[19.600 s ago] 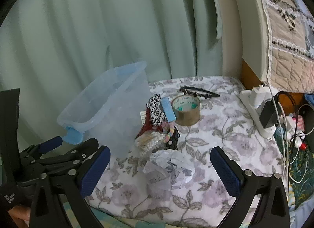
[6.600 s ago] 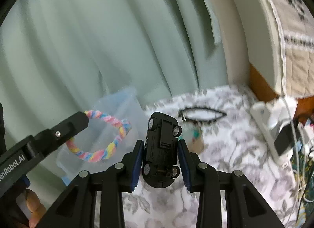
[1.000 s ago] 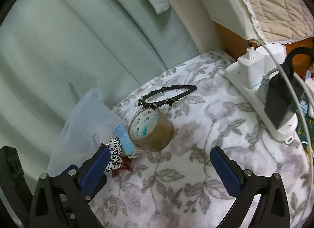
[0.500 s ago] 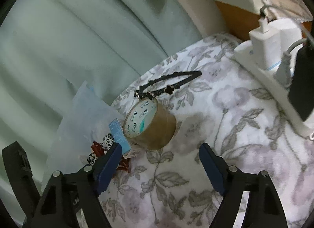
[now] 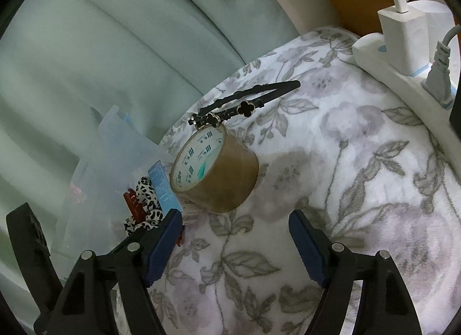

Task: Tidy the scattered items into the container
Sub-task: 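Reach the left gripper to the leopard-print scrunchie and close on it, then close the right gripper on the brown tape roll while the left holds the scrunchie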

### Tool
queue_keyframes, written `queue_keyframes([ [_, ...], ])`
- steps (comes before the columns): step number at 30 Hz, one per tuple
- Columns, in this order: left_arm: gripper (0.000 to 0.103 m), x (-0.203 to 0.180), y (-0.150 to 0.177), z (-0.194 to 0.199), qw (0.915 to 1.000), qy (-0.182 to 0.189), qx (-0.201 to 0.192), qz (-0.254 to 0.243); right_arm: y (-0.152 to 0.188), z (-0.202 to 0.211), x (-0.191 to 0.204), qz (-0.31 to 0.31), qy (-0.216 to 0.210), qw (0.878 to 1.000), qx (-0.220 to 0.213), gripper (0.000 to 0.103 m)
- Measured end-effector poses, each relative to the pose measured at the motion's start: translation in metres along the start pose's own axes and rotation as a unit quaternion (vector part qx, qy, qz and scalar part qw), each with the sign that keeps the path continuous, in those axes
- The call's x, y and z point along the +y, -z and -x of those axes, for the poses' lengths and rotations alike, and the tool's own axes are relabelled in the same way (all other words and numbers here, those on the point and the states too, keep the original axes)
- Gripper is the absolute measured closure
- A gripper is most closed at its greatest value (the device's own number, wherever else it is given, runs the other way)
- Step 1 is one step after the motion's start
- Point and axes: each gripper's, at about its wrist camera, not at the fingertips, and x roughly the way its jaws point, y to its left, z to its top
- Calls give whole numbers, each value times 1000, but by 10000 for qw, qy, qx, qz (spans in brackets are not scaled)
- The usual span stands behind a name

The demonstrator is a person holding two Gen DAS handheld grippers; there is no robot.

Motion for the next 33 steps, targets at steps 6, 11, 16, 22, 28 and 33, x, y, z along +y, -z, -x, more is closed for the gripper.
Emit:
queue_keyframes([
  [6,98,-7,-10,16,9991,123,-350,-209,-6,-3,-3,-105,-37,9999,-32,25],
  [11,98,-12,-22,33,9971,258,-635,-326,-16,-8,5,31,-78,9999,-64,25],
  [16,98,-12,-35,46,9951,351,-857,-337,-25,-23,16,117,-117,9999,10,25],
  [22,98,-5,-41,49,9945,368,-930,-295,-35,-43,17,5,82,9999,77,45],
  [28,98,-4,-42,44,9943,372,-945,-335,-49,-59,10,-277,452,9986,67,64],
  [33,98,-6,-41,41,9941,386,-926,-405,-61,-73,9,-376,708,9966,165,70],
])
